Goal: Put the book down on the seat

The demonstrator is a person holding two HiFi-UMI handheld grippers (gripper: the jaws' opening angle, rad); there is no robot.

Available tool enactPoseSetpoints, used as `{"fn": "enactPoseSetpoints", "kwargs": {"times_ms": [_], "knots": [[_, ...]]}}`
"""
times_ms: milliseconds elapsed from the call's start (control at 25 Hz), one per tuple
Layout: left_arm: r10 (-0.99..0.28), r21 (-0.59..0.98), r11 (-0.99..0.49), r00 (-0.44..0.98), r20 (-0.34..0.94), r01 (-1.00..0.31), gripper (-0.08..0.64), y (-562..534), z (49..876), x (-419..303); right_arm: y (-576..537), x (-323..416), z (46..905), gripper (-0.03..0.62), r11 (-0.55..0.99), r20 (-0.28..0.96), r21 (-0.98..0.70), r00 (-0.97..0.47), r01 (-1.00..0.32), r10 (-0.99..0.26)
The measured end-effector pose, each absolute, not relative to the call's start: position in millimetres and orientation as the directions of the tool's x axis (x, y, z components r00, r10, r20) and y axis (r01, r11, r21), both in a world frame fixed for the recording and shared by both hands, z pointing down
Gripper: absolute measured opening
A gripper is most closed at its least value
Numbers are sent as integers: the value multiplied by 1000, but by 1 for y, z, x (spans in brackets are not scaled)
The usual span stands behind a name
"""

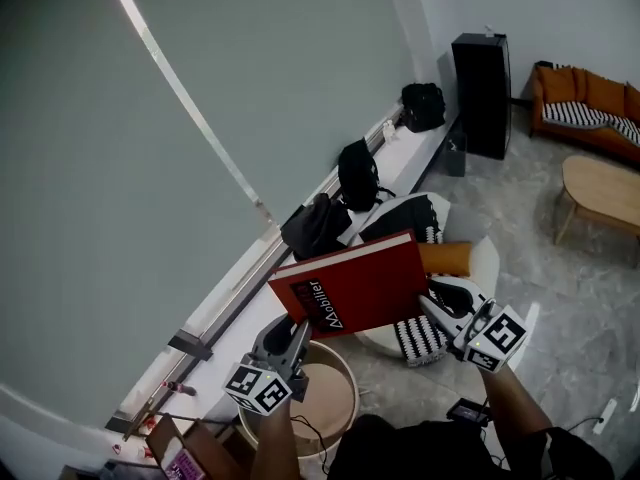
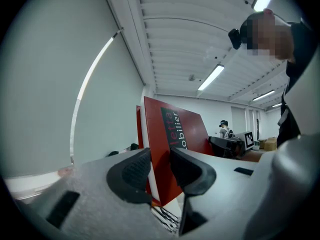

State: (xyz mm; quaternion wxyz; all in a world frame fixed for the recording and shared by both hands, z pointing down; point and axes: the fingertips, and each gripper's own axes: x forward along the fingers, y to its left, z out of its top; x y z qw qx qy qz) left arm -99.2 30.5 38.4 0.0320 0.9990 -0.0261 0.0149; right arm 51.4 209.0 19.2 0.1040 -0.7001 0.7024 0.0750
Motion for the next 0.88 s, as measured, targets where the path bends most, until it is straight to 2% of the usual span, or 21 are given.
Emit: {"fn": "enactPoseSetpoints", "kwargs": {"times_ms": [360, 560, 880], "knots": [[105, 137, -986, 989, 106, 90, 133, 24, 101, -6, 215, 122, 87, 103, -143, -140, -127, 160, -982, -977], [154, 212, -969, 983, 104, 130, 133, -4, 131, 60, 190, 179, 108, 103, -214, -71, -142, 225, -966, -972], [227, 296, -937, 968, 111, 186, 133, -26, 181, 96, 171, 207, 146, 103, -281, 21, -144, 281, -949, -959]]}}
